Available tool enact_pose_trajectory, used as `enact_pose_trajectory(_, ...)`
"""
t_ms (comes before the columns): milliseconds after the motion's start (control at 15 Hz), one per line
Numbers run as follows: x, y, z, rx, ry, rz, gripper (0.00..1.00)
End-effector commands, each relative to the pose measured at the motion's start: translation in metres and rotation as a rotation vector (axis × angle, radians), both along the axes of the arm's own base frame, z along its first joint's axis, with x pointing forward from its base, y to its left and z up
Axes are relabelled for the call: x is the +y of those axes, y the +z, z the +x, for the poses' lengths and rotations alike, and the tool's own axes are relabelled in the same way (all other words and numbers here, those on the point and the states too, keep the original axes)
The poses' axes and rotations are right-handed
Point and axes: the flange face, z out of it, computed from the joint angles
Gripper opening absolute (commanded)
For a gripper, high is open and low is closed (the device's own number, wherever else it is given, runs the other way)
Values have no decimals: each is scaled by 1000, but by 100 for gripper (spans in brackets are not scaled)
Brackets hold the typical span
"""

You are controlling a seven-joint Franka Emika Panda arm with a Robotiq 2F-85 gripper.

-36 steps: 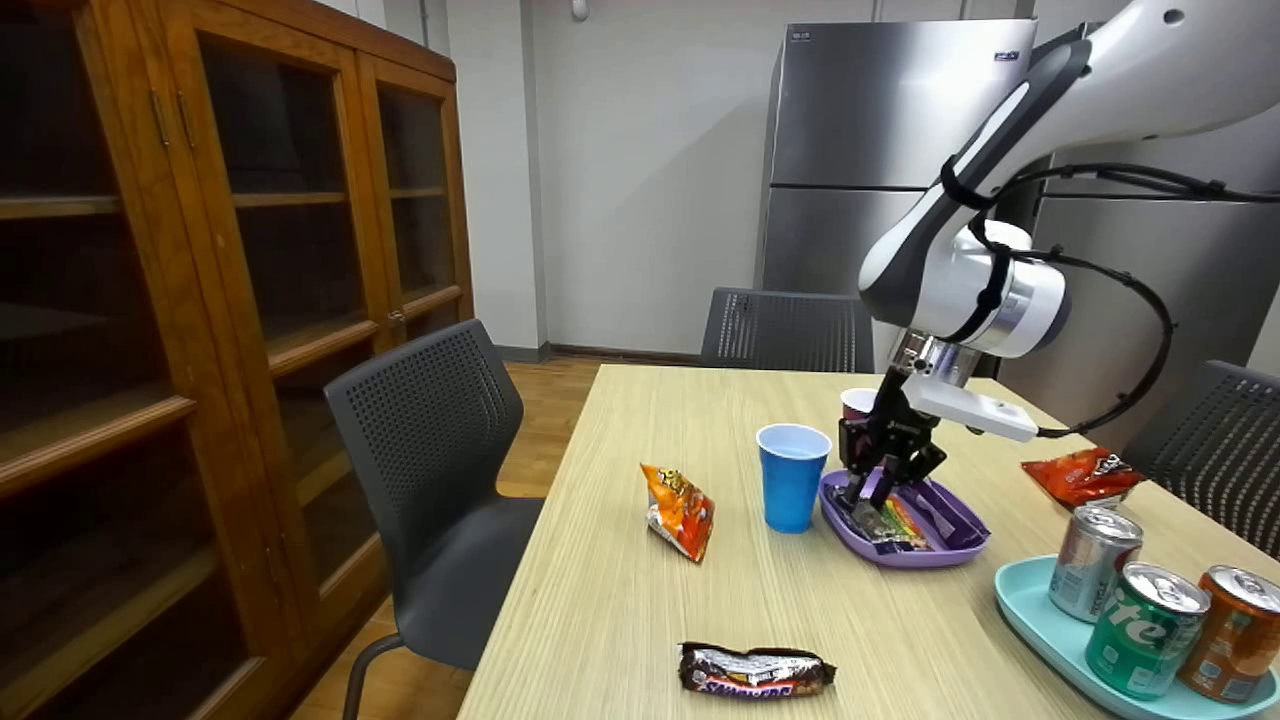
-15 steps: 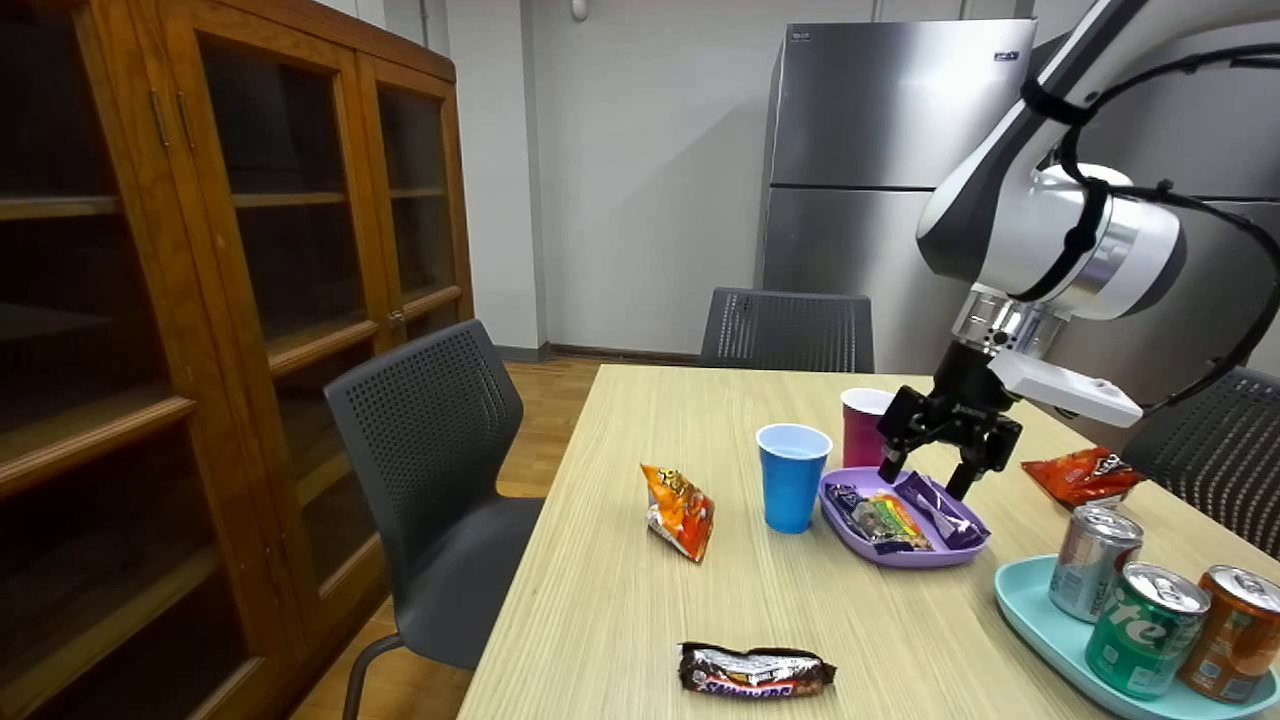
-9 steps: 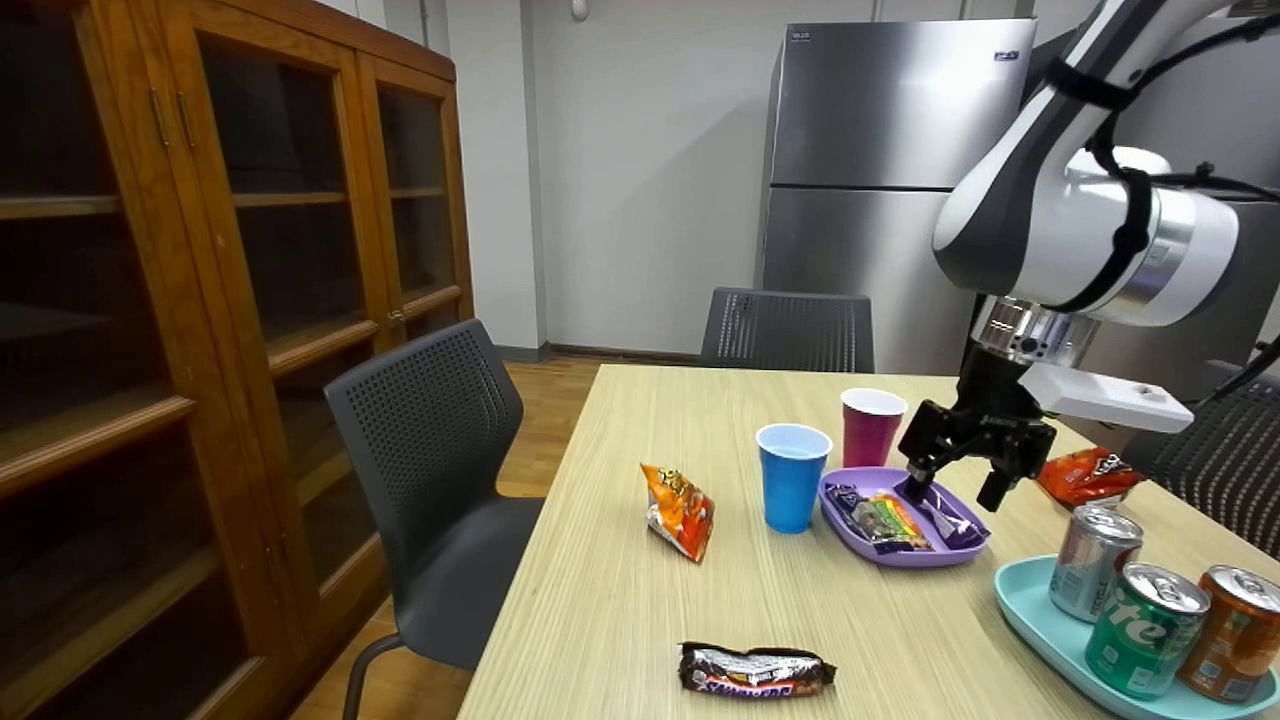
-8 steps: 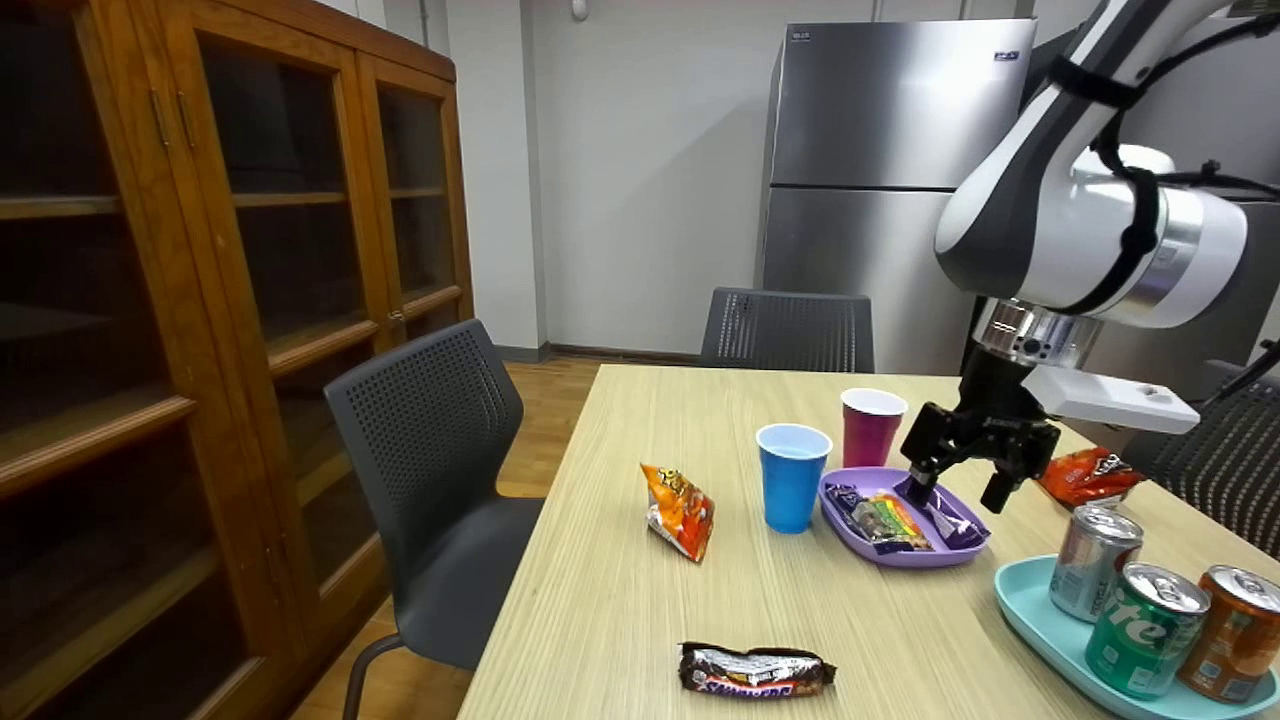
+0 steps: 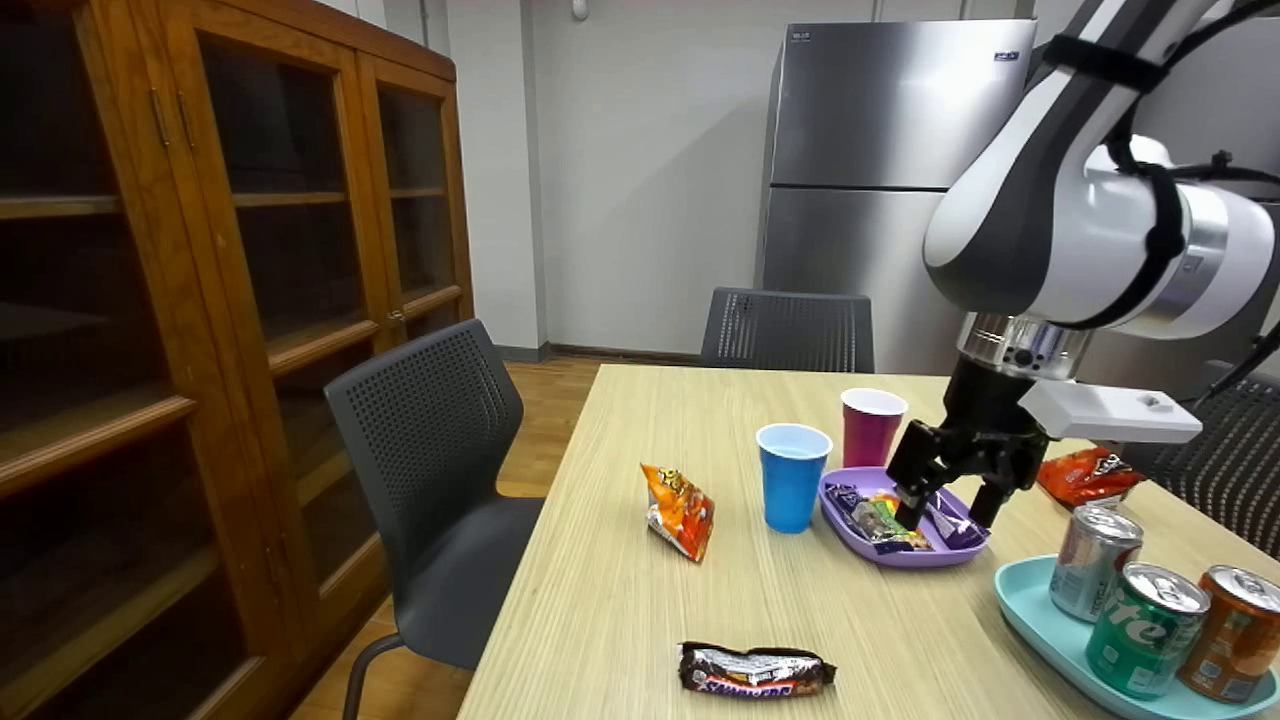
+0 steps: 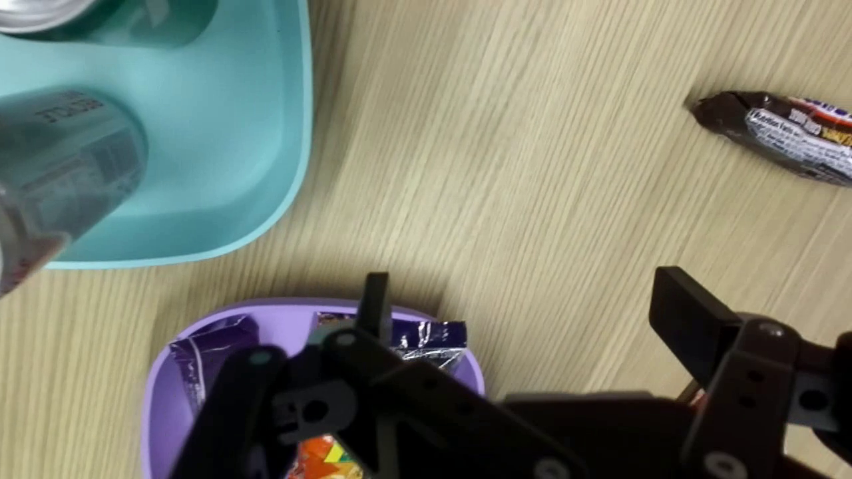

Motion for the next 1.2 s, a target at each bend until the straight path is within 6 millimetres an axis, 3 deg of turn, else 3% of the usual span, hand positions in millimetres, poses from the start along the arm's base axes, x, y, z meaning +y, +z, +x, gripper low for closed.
enact_pose_trajectory(0, 21, 6, -16, -25, 100, -1, 100)
enact_pose_trajectory(1133, 94, -10, -32, -47, 796, -62, 100)
